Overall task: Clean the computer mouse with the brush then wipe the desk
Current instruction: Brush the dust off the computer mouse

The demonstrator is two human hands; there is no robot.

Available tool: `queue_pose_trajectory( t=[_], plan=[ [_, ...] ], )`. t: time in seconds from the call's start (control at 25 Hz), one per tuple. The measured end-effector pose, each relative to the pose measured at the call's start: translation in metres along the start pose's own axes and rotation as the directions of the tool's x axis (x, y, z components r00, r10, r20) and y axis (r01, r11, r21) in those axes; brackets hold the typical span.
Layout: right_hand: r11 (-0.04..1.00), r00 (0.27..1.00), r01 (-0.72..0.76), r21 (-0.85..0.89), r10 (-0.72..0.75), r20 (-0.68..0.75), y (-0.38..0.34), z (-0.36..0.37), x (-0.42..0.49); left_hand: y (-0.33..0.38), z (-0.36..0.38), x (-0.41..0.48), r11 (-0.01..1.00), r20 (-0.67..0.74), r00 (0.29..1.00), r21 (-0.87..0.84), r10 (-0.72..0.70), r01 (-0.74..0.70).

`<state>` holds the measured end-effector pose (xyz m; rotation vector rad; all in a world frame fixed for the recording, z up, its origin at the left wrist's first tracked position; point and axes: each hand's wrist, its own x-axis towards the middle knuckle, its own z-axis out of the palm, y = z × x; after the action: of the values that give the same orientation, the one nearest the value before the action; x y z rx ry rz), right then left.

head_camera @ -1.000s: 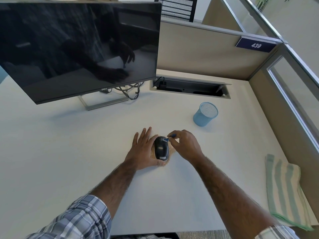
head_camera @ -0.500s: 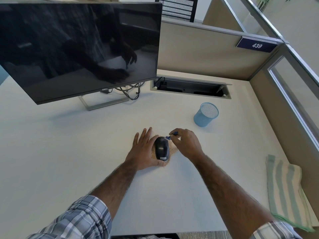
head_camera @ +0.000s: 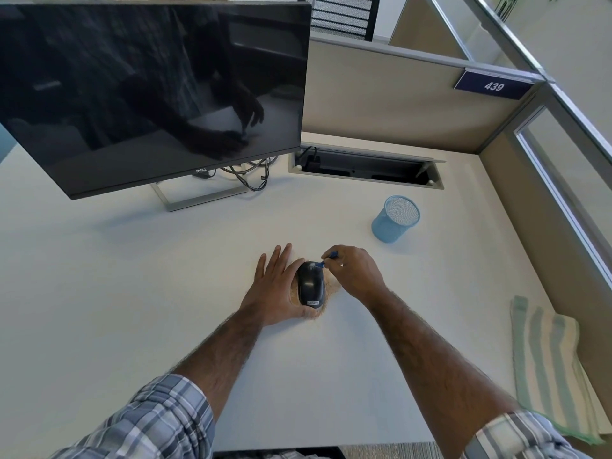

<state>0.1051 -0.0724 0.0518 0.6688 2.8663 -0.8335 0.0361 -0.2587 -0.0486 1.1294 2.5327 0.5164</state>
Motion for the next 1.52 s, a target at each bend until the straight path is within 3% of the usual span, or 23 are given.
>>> queue_pose_trajectory(
  t=[0.12,0.24,0.4,0.52,0.92,1.08,1.52],
  plan=[
    [1.000,0.999,0.014,0.001,-0.014,-0.041,0.0001,-0.0015,0.0028,0.0003,0.0000,0.0004,1.000,0.001,1.000,0.000,0.000,0.000],
    [0.999,0.999,0.003,0.032,-0.005,0.042,-0.0038,0.0001,0.0053,0.0002,0.0005,0.0003,1.000,-0.004,1.000,-0.004,0.000,0.000],
    [1.000,1.000,0.017,0.017,-0.017,-0.018,-0.0043,-0.0014,0.0082,-0.0004,0.0000,0.0006,1.000,-0.003,1.000,-0.007,0.002,-0.002],
    [0.999,0.998,0.046,0.027,-0.047,0.033,-0.0067,0.0001,0.0074,-0.0010,0.0017,0.0006,1.000,-0.006,1.000,-0.001,0.003,-0.003],
    [0.998,0.996,0.066,-0.009,-0.067,-0.060,0.0002,0.0004,0.0045,-0.0005,0.0012,0.0010,1.000,-0.003,1.000,0.003,0.003,-0.003],
    [0.996,0.997,0.082,-0.029,-0.082,-0.002,-0.0003,0.0026,0.0034,0.0004,0.0014,0.0007,1.000,0.004,1.000,0.000,-0.002,0.002],
    [0.998,0.999,0.052,-0.038,-0.052,-0.012,-0.0036,0.0030,0.0107,-0.0006,0.0018,0.0017,1.000,-0.014,1.000,-0.015,-0.002,0.002]
  ],
)
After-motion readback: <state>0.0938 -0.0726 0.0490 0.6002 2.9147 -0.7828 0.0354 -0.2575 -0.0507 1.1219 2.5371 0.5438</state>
